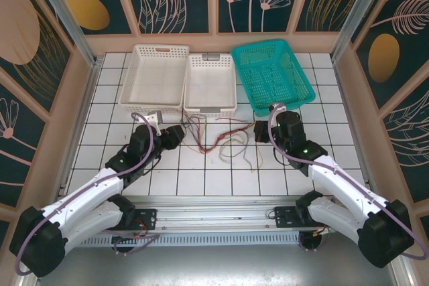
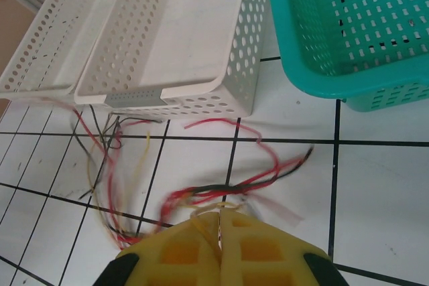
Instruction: Untangle the cables
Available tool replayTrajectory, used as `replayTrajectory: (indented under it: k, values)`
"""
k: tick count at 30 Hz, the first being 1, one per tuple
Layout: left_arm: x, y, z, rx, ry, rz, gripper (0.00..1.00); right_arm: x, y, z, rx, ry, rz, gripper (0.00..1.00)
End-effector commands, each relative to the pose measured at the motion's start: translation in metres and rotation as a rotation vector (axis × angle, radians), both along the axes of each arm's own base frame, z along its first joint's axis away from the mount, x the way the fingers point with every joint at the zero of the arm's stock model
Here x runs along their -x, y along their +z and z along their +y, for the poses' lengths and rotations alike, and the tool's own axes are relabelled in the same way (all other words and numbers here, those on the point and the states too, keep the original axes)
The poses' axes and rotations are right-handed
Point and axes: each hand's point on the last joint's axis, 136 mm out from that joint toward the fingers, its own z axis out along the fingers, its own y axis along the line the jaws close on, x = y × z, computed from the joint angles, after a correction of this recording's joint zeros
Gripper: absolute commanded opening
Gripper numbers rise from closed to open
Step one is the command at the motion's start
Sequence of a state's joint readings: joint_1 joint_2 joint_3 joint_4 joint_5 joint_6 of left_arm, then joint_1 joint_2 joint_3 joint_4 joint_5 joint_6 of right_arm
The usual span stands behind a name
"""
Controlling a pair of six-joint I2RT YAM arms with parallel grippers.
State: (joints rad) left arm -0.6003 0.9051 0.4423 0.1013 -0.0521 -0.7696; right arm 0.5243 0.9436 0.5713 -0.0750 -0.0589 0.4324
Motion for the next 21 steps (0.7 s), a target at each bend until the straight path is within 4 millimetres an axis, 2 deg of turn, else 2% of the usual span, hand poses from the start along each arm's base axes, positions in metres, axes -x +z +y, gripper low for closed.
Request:
replayTrajectory:
  k: [1,3,7,14,18,21]
  values:
    - [-0.001,0.007,-0.009,0.064,-0.034,-0.024,0.56,-0.005,0.025,0.01,-0.069,0.035,-0.07,0.0]
    - [0.002,0.008,-0.016,0.097,-0.071,-0.028,0.62,-0.002,0.033,0.019,-0.103,0.09,-0.094,0.0]
    - [0.008,0.004,-0.03,0.166,-0.14,-0.016,0.64,0.003,0.037,0.031,-0.134,0.156,-0.103,0.0]
    - [0.012,-0.023,-0.047,0.18,-0.222,0.053,0.66,0.007,0.041,0.035,-0.158,0.183,-0.117,0.0]
    - [0.009,-0.04,-0.056,0.174,-0.24,0.099,0.66,0.003,0.033,0.034,-0.134,0.168,-0.086,0.0]
    - [0.005,-0.047,-0.071,0.14,-0.264,0.119,0.66,0.0,0.022,0.034,-0.114,0.153,-0.046,0.0]
